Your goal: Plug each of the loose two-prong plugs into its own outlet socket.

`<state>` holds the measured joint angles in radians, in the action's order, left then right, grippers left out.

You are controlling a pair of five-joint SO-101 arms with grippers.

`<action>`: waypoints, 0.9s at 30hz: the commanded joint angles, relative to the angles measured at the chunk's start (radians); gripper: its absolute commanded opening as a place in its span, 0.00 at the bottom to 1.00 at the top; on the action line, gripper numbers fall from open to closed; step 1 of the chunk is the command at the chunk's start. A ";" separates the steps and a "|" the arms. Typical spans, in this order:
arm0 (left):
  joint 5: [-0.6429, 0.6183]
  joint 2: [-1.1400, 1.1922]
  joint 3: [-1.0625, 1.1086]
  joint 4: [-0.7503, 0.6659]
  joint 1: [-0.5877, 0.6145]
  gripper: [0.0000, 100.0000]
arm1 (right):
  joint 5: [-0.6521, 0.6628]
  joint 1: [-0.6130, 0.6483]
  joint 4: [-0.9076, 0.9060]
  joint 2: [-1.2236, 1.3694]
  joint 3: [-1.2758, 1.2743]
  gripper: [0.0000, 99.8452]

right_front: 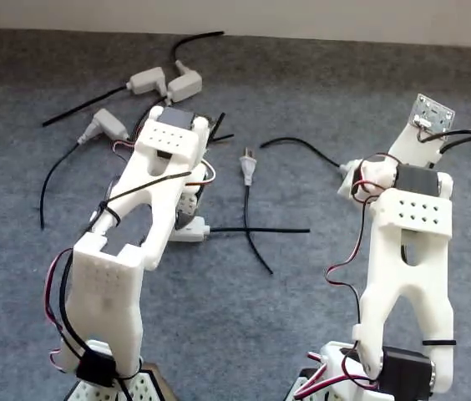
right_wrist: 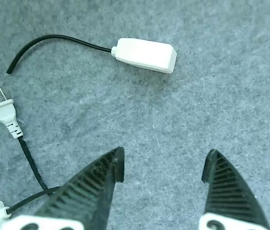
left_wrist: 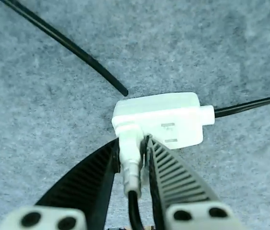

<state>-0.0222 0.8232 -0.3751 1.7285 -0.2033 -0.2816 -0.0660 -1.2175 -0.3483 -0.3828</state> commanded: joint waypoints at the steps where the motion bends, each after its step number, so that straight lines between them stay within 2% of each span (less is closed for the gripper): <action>1: 0.055 0.077 0.059 0.025 0.004 0.05 | 0.006 -0.013 0.018 -0.044 0.005 0.26; 5: 0.117 0.058 0.064 0.025 0.018 0.08 | 0.006 -0.013 0.018 -0.044 0.005 0.26; 10: 0.121 -0.028 0.064 0.025 0.071 0.22 | 0.006 -0.013 0.018 -0.044 0.005 0.26; 17: 0.146 -0.312 0.059 0.025 0.128 0.25 | 0.006 -0.013 0.018 -0.044 0.007 0.26; 22: 0.443 -0.524 0.059 0.025 0.122 0.25 | 0.006 -0.013 0.018 -0.042 0.007 0.26; 27: 0.789 -0.588 0.064 0.025 0.122 0.25 | 0.006 -0.013 0.018 -0.042 0.007 0.26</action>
<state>0.5854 0.3046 -0.3076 1.7423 -0.0790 -0.2816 -0.0660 -1.2175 -0.3483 -0.3828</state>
